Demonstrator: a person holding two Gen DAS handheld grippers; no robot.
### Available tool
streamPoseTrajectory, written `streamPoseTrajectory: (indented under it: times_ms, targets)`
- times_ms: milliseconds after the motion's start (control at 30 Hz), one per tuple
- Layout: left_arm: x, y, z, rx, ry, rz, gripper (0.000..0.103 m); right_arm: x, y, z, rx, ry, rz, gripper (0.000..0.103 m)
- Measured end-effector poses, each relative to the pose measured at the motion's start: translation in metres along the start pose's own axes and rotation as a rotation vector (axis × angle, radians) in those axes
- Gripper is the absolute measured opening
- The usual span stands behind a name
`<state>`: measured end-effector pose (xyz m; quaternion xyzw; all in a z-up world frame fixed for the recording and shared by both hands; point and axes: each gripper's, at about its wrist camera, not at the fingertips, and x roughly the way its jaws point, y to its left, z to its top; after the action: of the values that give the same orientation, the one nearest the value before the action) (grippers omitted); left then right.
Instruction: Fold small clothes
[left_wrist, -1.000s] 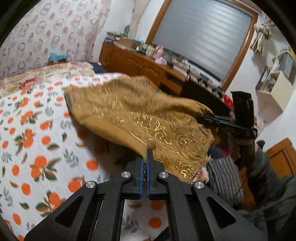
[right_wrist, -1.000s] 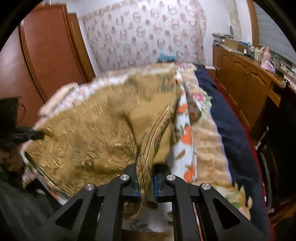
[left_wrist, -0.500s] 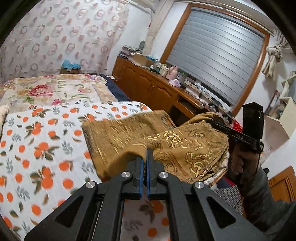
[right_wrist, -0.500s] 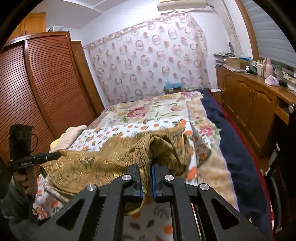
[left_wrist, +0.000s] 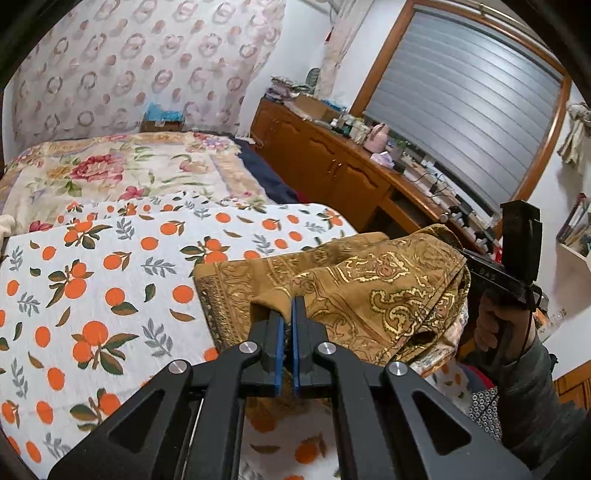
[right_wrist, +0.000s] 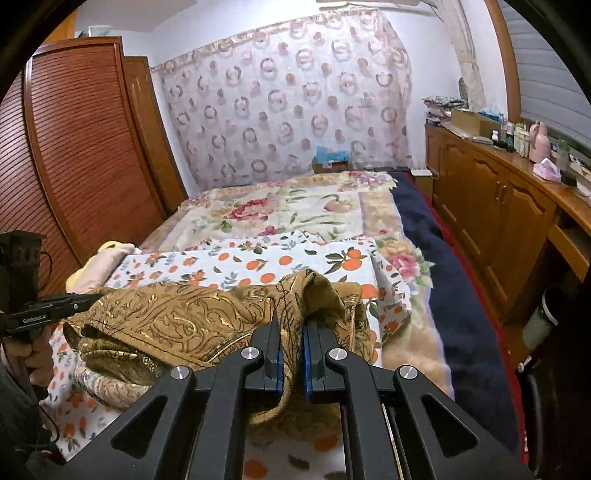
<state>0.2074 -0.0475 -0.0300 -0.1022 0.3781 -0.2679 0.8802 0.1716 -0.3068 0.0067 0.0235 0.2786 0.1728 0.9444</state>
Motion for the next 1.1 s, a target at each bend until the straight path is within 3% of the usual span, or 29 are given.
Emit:
streamPoseTrajectory:
  times_ms: [100, 233, 367, 467, 633, 900, 1100]
  targets:
    - [0.011, 0.007, 0.005, -0.014, 0.021, 0.010, 0.004, 0.012, -0.001, 0.009, 0.009, 0.021, -0.005, 0.007]
    - [0.021, 0.016, 0.011, -0.026, 0.049, 0.007, 0.010, 0.016, 0.000, 0.027, 0.011, 0.016, -0.013, 0.018]
    - [0.013, 0.019, 0.014, -0.024, 0.022, -0.031, 0.045, 0.007, -0.003, 0.041, 0.020, -0.041, -0.018, 0.052]
    - [0.002, 0.018, 0.014, -0.002, -0.016, -0.012, 0.078, -0.010, -0.006, 0.046, 0.009, -0.080, -0.025, 0.055]
    - [-0.009, 0.023, 0.005, 0.032, -0.006, 0.025, 0.080, -0.034, -0.002, 0.032, -0.051, -0.066, -0.066, 0.055]
    - [0.019, 0.031, -0.030, 0.107, 0.171, 0.087, 0.080, -0.019, 0.020, -0.003, -0.178, 0.113, -0.076, 0.055]
    - [0.032, 0.031, -0.020, 0.104, 0.176, 0.097, 0.080, -0.002, 0.041, 0.022, -0.204, 0.089, 0.003, 0.055]
